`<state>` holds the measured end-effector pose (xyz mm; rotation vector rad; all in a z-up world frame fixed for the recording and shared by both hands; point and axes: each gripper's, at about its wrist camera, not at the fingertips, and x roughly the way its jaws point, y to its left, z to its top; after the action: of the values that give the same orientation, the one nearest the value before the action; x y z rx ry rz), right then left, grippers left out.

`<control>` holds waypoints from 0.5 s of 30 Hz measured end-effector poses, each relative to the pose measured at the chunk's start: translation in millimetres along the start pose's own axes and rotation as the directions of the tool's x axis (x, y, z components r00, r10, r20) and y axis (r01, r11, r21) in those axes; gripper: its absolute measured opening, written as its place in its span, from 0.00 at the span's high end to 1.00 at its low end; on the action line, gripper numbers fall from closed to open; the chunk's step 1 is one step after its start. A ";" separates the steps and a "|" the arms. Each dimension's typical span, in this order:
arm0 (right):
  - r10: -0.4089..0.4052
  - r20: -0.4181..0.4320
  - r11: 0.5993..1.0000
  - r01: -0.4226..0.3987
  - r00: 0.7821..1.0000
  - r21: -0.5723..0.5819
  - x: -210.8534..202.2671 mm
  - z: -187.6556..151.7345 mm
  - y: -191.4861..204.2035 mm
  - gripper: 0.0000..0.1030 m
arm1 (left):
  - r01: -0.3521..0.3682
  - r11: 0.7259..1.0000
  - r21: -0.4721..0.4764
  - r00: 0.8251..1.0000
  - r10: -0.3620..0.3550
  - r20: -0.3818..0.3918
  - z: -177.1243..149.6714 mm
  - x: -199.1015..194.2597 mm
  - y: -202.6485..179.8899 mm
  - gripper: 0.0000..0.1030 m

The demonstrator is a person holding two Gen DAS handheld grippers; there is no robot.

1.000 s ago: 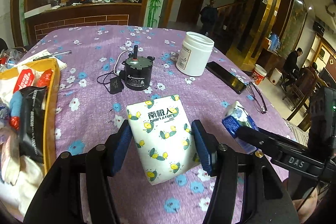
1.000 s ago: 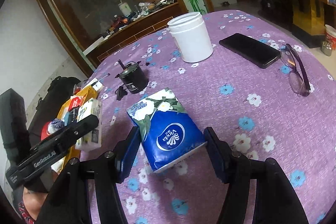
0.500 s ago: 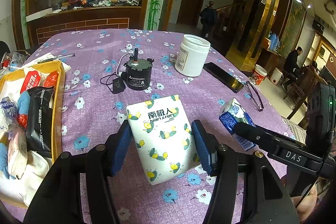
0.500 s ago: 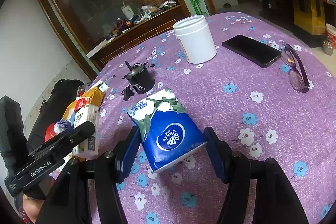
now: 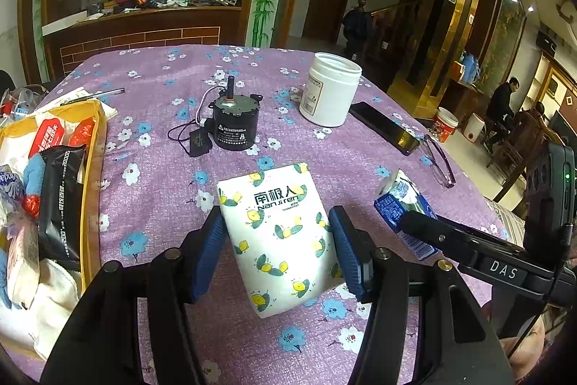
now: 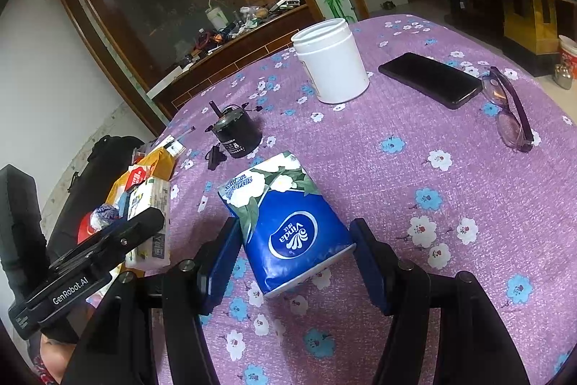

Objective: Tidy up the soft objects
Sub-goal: 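Lift the lemon-print pack and Vinda pack off the table with both tools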

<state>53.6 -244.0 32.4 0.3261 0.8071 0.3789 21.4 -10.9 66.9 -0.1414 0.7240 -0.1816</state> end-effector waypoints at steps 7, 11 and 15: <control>0.002 -0.009 1.000 -0.002 1.000 0.003 4.5 -0.5 0.1 0.38 | 0.001 1.000 -0.009 1.000 -0.001 -0.002 0.2 3.8 4.2 0.45; 0.003 -0.011 1.000 -0.003 1.000 0.003 5.9 0.1 0.5 0.38 | 0.002 1.000 -0.016 1.000 -0.003 -0.005 -0.2 6.3 7.3 0.45; 0.001 -0.014 1.000 -0.001 1.000 0.002 7.2 0.1 0.5 0.38 | 0.006 1.000 -0.022 1.000 -0.006 -0.004 0.1 6.3 10.4 0.45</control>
<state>58.1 -240.3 28.1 0.3263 0.8215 0.3821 27.3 -2.2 60.9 -0.1647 0.7295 -0.1799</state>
